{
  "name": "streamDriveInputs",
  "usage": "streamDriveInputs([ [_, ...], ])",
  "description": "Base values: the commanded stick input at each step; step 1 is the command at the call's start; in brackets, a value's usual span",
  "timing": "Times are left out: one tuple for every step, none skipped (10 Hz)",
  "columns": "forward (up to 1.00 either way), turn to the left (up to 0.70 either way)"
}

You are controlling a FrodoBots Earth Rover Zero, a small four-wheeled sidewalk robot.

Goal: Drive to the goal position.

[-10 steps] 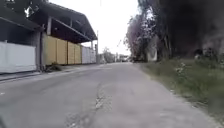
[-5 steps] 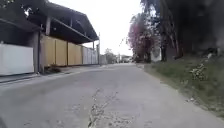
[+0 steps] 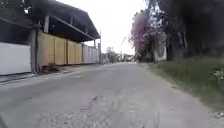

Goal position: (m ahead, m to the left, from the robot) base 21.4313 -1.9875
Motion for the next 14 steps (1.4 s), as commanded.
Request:
streamDriveInputs([
  [1.0,-0.4],
  [1.0,-0.4],
  [1.0,-0.4],
  [1.0,-0.4],
  [1.0,-0.4],
  [1.0,-0.4],
  [1.0,-0.4],
  [1.0,-0.4],
  [1.0,-0.4],
  [1.0,-0.4],
  [1.0,-0.4],
  [1.0,-0.14],
  [1.0,0.0],
  [1.0,0.0],
])
